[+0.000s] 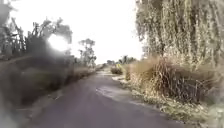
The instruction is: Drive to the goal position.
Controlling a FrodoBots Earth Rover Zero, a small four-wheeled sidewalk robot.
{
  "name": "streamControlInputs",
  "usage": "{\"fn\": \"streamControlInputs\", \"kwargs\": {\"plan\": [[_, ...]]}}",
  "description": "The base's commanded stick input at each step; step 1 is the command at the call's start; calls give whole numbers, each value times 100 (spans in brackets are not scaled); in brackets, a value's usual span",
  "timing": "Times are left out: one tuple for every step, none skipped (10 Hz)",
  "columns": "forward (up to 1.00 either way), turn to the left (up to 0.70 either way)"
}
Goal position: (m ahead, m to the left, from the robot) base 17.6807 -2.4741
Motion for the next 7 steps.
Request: {"fn": "streamControlInputs", "kwargs": {"plan": [[50, 1], [50, 1], [50, 1], [50, 1], [50, 1], [50, 1], [50, 1]]}}
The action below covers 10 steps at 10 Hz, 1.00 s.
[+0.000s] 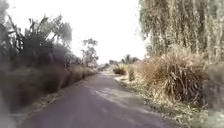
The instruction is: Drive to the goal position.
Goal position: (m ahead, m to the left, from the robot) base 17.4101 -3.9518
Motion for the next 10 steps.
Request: {"fn": "streamControlInputs", "kwargs": {"plan": [[50, 1], [50, 1], [50, 1], [50, 1], [50, 1], [50, 1], [50, 1], [50, 1], [50, 1], [50, 1]]}}
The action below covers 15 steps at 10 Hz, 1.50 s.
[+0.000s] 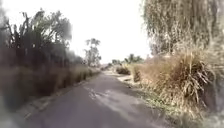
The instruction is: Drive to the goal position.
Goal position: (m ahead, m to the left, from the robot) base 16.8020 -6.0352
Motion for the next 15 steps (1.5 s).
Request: {"fn": "streamControlInputs", "kwargs": {"plan": [[50, 1], [50, 1], [50, 1], [50, 1], [50, 1], [50, 1], [50, 1], [50, 1], [50, 1], [50, 1], [50, 1], [50, 1], [50, 1], [50, 1], [50, 1]]}}
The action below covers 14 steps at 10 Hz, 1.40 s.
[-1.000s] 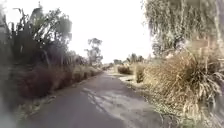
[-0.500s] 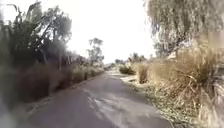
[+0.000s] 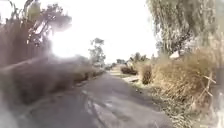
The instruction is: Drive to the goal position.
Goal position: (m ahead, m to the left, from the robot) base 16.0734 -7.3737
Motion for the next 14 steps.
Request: {"fn": "streamControlInputs", "kwargs": {"plan": [[50, 1], [50, 1], [50, 1], [50, 1], [50, 1], [50, 1], [50, 1], [50, 1], [50, 1], [50, 1], [50, 1], [50, 1], [50, 1], [50, 1]]}}
